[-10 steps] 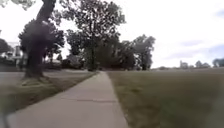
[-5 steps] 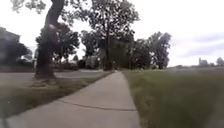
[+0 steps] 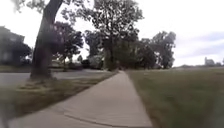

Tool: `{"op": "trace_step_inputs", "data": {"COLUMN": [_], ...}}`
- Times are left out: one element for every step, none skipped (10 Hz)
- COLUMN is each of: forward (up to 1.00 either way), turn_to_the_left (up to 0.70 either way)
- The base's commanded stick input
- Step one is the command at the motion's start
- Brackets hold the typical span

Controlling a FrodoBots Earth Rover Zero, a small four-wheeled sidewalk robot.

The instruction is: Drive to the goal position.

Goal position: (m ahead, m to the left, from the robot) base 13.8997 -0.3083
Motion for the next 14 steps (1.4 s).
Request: {"op": "trace_step_inputs", "data": {"forward": [1.0,1.0,1.0,1.0,1.0,1.0,1.0,1.0,1.0,1.0,1.0,1.0,1.0,1.0], "turn_to_the_left": [0.0,0.0,-0.01,-0.23,-0.4,-0.4,0.0,0.0,0.0,0.0,0.0,0.0,0.0,0.0]}}
